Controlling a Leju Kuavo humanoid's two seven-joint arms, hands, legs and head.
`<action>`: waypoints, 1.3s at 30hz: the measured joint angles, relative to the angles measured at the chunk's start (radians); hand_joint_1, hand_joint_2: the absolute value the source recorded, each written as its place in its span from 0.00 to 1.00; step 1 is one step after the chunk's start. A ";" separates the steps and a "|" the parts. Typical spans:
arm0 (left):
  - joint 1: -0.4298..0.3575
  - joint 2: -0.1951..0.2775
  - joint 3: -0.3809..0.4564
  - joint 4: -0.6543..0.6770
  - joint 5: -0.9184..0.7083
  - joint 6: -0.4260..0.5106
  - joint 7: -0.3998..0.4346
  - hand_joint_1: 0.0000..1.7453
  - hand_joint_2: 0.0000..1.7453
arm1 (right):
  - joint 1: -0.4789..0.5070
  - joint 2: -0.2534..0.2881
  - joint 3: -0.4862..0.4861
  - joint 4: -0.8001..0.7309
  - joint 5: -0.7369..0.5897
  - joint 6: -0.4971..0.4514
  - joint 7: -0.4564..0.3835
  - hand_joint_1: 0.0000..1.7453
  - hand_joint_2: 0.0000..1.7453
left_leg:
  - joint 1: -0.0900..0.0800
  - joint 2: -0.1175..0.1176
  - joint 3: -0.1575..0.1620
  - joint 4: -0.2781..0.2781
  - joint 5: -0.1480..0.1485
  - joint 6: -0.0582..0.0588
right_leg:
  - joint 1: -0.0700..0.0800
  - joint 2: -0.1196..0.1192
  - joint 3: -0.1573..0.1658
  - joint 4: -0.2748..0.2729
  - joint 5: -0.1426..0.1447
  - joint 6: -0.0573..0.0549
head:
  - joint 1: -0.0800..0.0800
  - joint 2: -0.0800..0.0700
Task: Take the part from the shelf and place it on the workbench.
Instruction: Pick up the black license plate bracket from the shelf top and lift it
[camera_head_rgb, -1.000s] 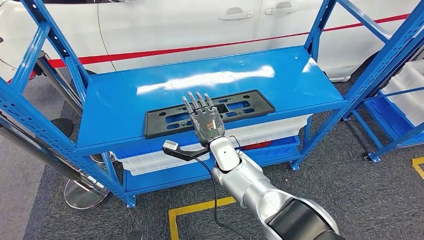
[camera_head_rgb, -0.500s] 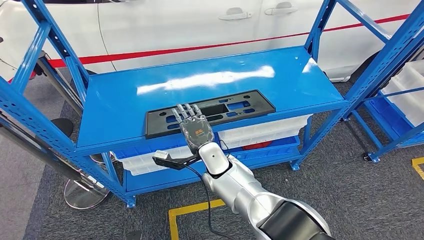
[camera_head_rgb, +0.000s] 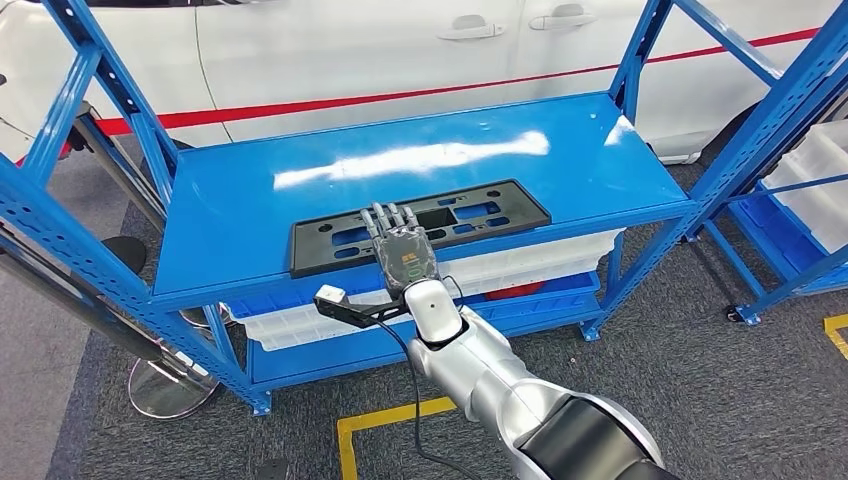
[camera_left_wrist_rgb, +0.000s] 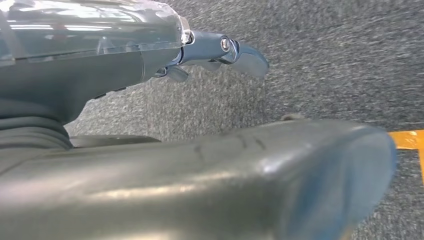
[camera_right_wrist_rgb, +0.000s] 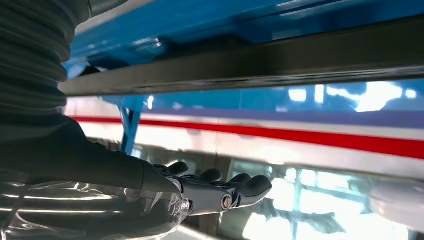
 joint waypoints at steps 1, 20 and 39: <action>-0.001 0.000 -0.002 0.003 0.007 0.002 0.002 0.00 0.00 | -0.003 0.000 -0.009 0.002 -0.013 0.016 0.002 0.00 1.00 | 0.000 0.000 0.000 0.000 0.000 0.000 | 0.000 0.000 0.000 0.000 0.000 0.000 | 0.000 0.000; -0.010 0.003 -0.029 0.027 0.034 -0.025 0.009 0.00 0.00 | -0.010 -0.001 -0.079 0.011 -0.054 0.055 0.021 0.00 1.00 | -0.002 0.000 -0.008 0.011 -0.002 0.005 | -0.007 0.000 -0.003 -0.002 0.004 0.007 | 0.000 0.000; -0.019 0.002 -0.145 0.029 0.071 -0.126 0.033 0.00 0.00 | 0.037 -0.079 -0.109 0.006 0.004 -0.083 0.122 0.00 1.00 | 0.000 0.004 -0.005 -0.006 -0.008 -0.002 | 0.003 -0.005 -0.078 0.003 0.058 -0.012 | 0.000 0.000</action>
